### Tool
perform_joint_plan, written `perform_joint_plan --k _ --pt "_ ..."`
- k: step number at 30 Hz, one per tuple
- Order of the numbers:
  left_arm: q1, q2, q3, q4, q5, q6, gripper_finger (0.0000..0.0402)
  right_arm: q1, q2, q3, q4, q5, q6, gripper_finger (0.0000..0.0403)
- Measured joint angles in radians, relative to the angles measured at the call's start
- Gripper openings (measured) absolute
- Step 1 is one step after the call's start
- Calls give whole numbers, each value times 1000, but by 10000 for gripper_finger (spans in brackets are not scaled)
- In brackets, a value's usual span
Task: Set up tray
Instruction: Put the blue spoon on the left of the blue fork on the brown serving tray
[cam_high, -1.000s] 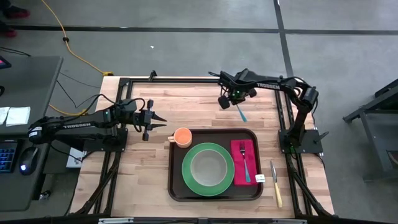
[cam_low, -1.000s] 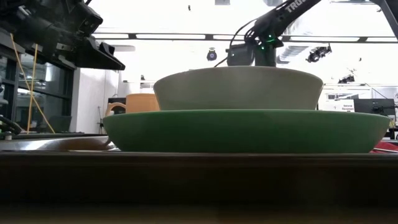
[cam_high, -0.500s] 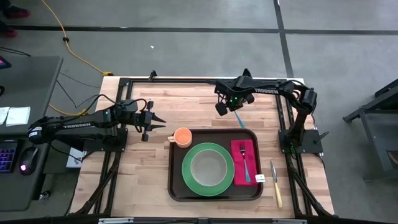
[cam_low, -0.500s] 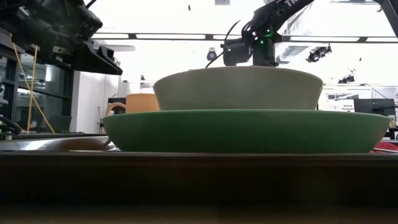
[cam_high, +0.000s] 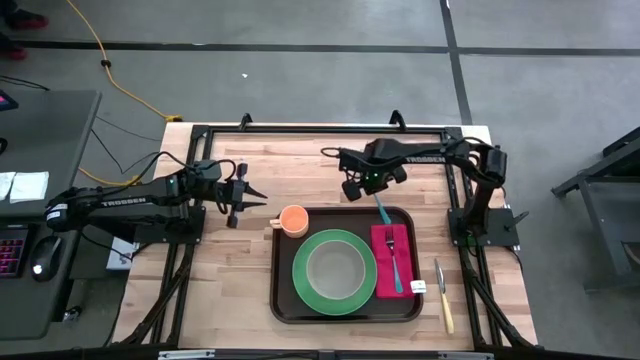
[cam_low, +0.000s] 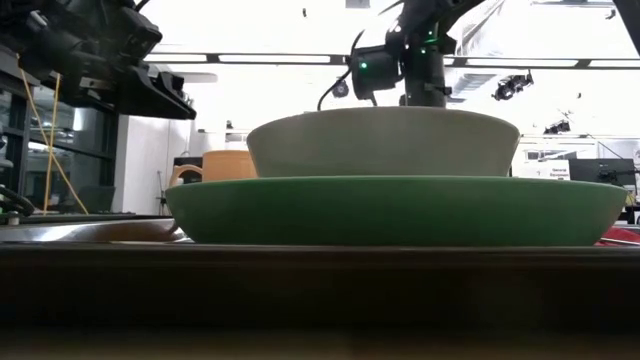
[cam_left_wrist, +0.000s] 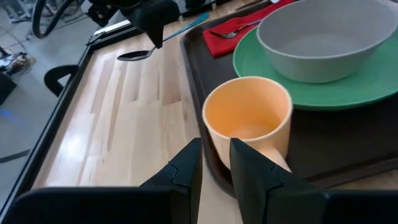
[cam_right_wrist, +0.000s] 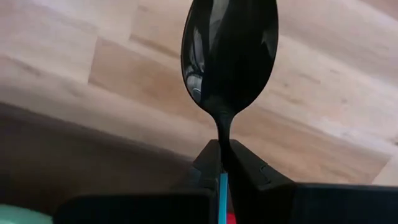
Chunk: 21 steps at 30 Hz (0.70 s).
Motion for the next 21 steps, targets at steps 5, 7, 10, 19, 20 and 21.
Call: perform_joint_plan --k 5,7,10,19,20,21 --pt "0 0 0 -15 17 0 113 42 0 0 -15 0 61 3" --pt "0 0 0 -27 29 0 113 58 0 0 -25 1 84 3" --pt "0 0 0 -29 35 0 113 86 0 0 -43 1 121 3" --pt "0 0 0 -50 35 8 113 175 0 0 -85 0 258 3" --pt "0 0 0 -50 35 8 113 185 0 0 -85 0 275 3" --pt "0 0 0 -50 35 8 113 196 0 0 -85 -1 290 3"
